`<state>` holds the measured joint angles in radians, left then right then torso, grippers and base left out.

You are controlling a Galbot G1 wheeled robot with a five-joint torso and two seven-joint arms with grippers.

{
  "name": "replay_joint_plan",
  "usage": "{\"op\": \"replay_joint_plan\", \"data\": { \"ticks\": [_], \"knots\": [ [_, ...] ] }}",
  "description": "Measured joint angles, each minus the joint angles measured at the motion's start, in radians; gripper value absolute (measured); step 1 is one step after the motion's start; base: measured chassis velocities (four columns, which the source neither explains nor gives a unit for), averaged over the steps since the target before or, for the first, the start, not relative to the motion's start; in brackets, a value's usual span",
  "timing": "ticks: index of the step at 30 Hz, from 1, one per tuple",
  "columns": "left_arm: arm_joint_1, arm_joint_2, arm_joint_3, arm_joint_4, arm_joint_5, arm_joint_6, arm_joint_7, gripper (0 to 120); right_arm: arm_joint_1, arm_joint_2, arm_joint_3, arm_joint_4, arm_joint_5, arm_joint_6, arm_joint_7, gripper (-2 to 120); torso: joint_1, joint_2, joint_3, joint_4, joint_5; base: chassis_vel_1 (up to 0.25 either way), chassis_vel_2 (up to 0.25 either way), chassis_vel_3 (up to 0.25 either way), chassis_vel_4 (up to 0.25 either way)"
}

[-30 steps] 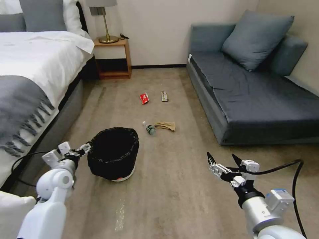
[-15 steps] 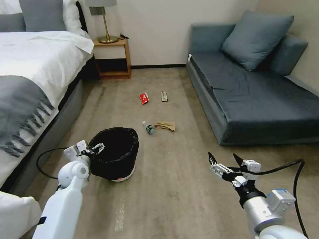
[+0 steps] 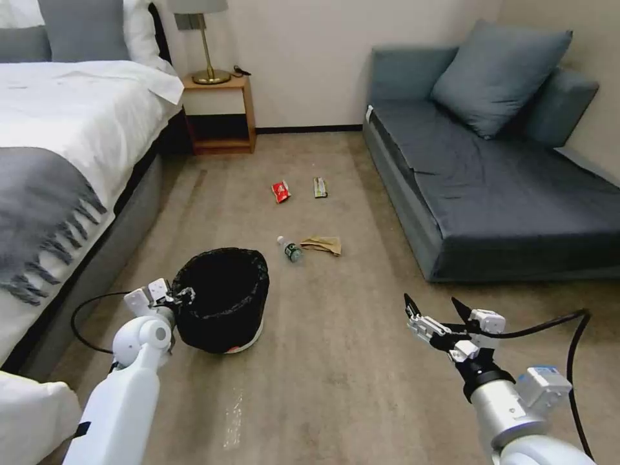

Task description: Pick up the trash bin, then pick up the garbage on the floor and place it into the trash bin.

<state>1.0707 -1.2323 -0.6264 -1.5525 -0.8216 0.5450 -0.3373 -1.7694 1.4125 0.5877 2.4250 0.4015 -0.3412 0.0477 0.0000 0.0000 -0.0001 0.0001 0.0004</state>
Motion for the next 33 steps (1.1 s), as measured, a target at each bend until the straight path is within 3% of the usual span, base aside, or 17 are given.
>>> {"op": "replay_joint_plan", "data": {
  "ticks": [7,10,15,24,29,33],
  "knots": [
    [0.021,-0.003,-0.012,-0.009,0.0,-0.008,0.011,5,-0.005,-0.001,-0.001,0.008,0.015,-0.007,0.015,100,0.0,0.0,0.0,0.0001,-0.0003,0.0,0.0,0.0,0.0],
    [0.039,-0.002,-0.022,-0.027,0.005,-0.006,0.02,5,-0.007,0.0,-0.004,0.011,0.016,-0.011,0.018,100,0.0,0.0,0.0,-0.0001,-0.0009,0.0,0.0,0.0,0.0],
    [0.085,0.005,-0.064,-0.106,0.059,0.005,0.054,5,-0.007,0.003,-0.006,0.011,0.016,-0.017,0.018,100,0.0,0.0,0.0,-0.0003,-0.0006,0.0,0.0,0.0,0.0],
    [0.148,0.005,-0.122,-0.254,0.121,-0.022,0.038,5,-0.002,0.004,-0.017,0.007,0.011,-0.026,0.007,100,0.0,0.0,0.0,-0.0003,-0.0005,0.0,0.0,0.0,0.0],
    [0.226,0.001,-0.157,-0.376,0.249,-0.074,0.027,5,-0.001,-0.002,-0.018,0.005,0.013,-0.019,-0.009,100,0.0,0.0,0.0,-0.0002,-0.0001,0.0,0.0,0.0,0.0],
    [0.261,-0.003,-0.17,-0.409,0.322,-0.123,0.022,5,0.0,-0.006,-0.019,0.005,0.014,-0.009,-0.019,100,0.0,0.0,0.0,0.0,-0.0001,0.0,0.0,0.0,0.0]
  ]
}}
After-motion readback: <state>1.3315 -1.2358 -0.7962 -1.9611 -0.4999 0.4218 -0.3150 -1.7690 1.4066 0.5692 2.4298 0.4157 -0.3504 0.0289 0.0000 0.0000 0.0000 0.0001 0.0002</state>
